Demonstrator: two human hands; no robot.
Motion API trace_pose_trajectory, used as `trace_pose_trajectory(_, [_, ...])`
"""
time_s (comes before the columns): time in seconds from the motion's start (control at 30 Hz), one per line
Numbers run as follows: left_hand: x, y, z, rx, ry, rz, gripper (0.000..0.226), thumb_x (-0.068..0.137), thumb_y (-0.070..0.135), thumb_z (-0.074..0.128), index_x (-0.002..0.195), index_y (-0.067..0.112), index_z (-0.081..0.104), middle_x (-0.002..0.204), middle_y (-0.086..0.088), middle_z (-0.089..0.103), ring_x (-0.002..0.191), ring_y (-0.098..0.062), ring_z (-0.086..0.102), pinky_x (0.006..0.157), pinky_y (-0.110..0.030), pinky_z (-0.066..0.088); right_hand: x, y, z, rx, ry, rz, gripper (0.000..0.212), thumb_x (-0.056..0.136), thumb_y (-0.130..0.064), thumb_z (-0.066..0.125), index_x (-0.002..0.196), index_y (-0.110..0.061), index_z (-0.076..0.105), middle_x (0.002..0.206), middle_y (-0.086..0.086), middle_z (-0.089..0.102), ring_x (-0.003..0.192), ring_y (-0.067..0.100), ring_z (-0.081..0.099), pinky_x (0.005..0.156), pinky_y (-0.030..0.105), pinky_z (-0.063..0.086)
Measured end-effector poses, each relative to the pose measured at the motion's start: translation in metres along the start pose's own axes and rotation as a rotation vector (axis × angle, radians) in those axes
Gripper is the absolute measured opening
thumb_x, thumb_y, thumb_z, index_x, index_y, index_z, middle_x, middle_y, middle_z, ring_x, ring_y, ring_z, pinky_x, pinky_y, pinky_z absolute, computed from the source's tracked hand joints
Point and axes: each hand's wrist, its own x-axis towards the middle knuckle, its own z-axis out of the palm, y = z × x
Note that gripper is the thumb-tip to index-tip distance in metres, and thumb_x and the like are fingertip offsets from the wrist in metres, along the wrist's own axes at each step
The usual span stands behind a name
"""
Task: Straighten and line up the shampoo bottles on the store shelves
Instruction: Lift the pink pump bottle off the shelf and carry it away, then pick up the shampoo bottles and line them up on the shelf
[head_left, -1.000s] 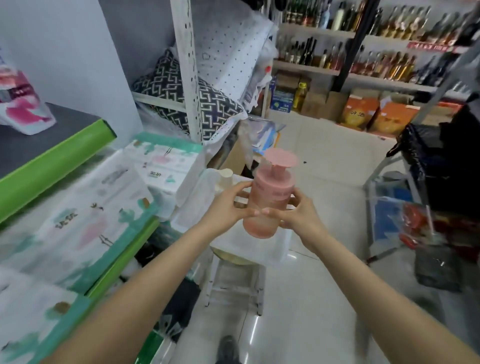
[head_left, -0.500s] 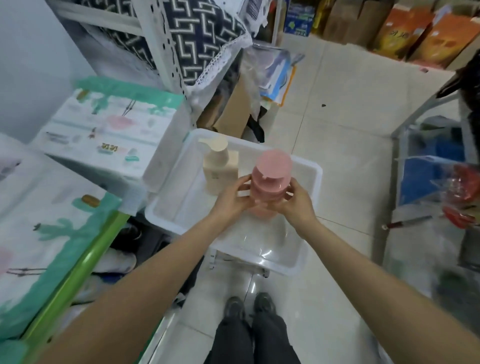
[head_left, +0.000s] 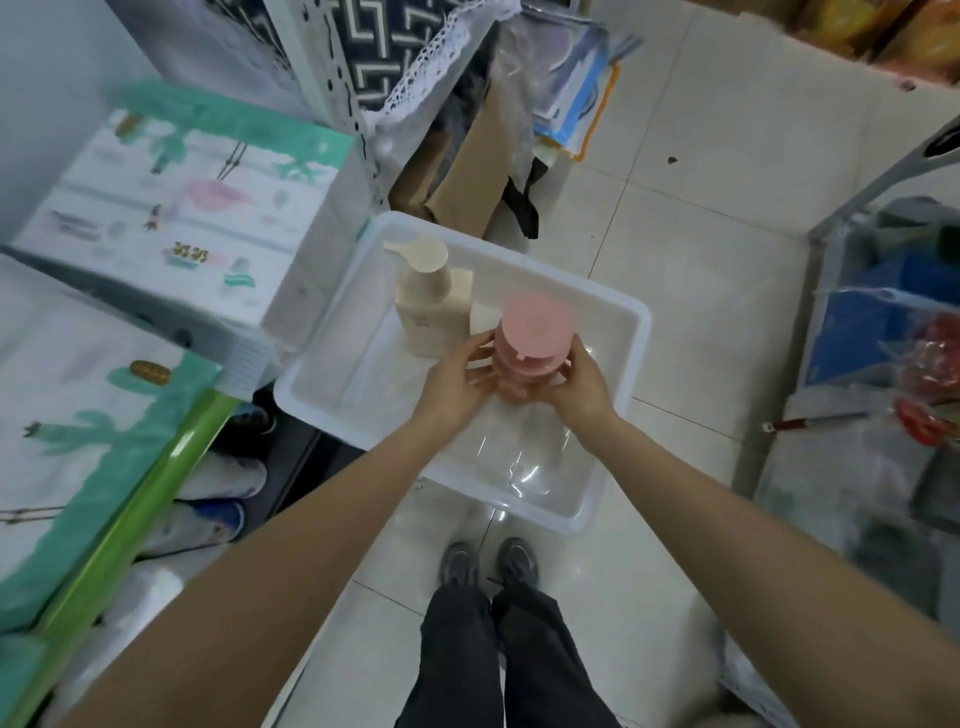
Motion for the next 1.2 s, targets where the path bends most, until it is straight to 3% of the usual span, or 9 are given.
trace_pose_trajectory(0.17, [-0.005,0.010,-0.002,0.105,0.012,-0.016,0.047,0.086,0.001,0.057,0.130,0.014,0.049,0.120,-0.007,0.059,0.093,-0.017,0.061,0.068,-0.004,0.044,-0.011,-0.009,-0.003,-0.073,-0.008,0.020,0.063,0.075,0.005,0.072,0.130,-0.013,0.047,0.125,0.002,0.055,0.112,0.019,0.054,0.084,0.024,0.047])
trace_pose_trajectory(0.33, [-0.019,0.022,-0.013,0.304,0.022,-0.022,0.041,0.091,0.015,0.057,0.131,0.012,0.047,0.120,-0.009,0.058,0.108,-0.022,0.056,0.085,-0.023,0.040,-0.037,-0.023,-0.013,-0.269,0.016,0.056,0.068,0.078,-0.010,0.074,0.138,-0.008,0.041,0.132,0.006,0.051,0.118,0.025,0.053,0.089,0.028,0.043])
trace_pose_trajectory(0.47, [-0.043,0.033,-0.026,0.448,0.049,0.021,0.034,0.092,0.021,0.054,0.124,0.012,0.052,0.114,-0.006,0.062,0.107,-0.023,0.056,0.088,-0.033,0.046,-0.062,-0.032,-0.018,-0.374,-0.025,0.112,0.052,0.085,-0.020,0.067,0.132,-0.008,0.047,0.110,0.007,0.059,0.108,0.026,0.058,0.096,0.042,0.048])
trace_pose_trajectory(0.53, [-0.063,0.039,-0.031,0.474,0.094,0.036,0.030,0.092,0.023,0.052,0.121,0.013,0.054,0.111,-0.004,0.062,0.104,-0.022,0.056,0.085,-0.034,0.048,-0.077,-0.040,-0.018,-0.431,-0.084,0.085,0.042,0.088,-0.020,0.063,0.126,-0.007,0.053,0.106,0.007,0.062,0.105,0.028,0.060,0.094,0.041,0.049])
trace_pose_trajectory(0.73, [-0.140,0.048,-0.050,0.532,0.232,0.023,0.024,0.093,0.029,0.051,0.111,0.016,0.058,0.101,0.000,0.064,0.091,-0.018,0.057,0.076,-0.031,0.048,-0.136,-0.072,-0.005,-0.699,-0.313,-0.228,0.032,0.092,-0.020,0.058,0.121,-0.006,0.058,0.118,0.010,0.062,0.102,0.024,0.060,0.077,0.024,0.041])
trace_pose_trajectory(0.93, [-0.275,0.040,-0.083,0.476,0.389,-0.052,0.019,0.091,0.027,0.055,0.106,0.016,0.061,0.090,0.001,0.064,0.086,-0.016,0.061,0.064,-0.021,0.039,-0.226,-0.107,0.033,-0.888,-0.626,-0.503,0.027,0.092,-0.020,0.055,0.116,-0.009,0.061,0.111,0.009,0.064,0.102,0.023,0.059,0.072,0.023,0.038])
trace_pose_trajectory(1.1, [-0.421,0.027,-0.114,0.423,0.610,-0.170,0.018,0.091,0.024,0.056,0.105,0.017,0.063,0.101,-0.005,0.067,0.091,-0.021,0.062,0.081,-0.031,0.048,-0.325,-0.116,0.092,-0.977,-0.926,-0.728,0.029,0.092,-0.025,0.060,0.116,-0.009,0.061,0.110,0.011,0.065,0.105,0.024,0.060,0.075,0.026,0.041])
trace_pose_trajectory(1.2, [-0.511,0.010,-0.128,0.425,0.700,-0.274,0.020,0.091,0.026,0.056,0.109,0.017,0.062,0.099,-0.002,0.064,0.090,-0.019,0.059,0.077,-0.028,0.046,-0.394,-0.112,0.133,-1.084,-1.079,-0.886,0.034,0.094,-0.027,0.056,0.124,-0.011,0.056,0.119,0.008,0.062,0.111,0.023,0.057,0.082,0.028,0.041])
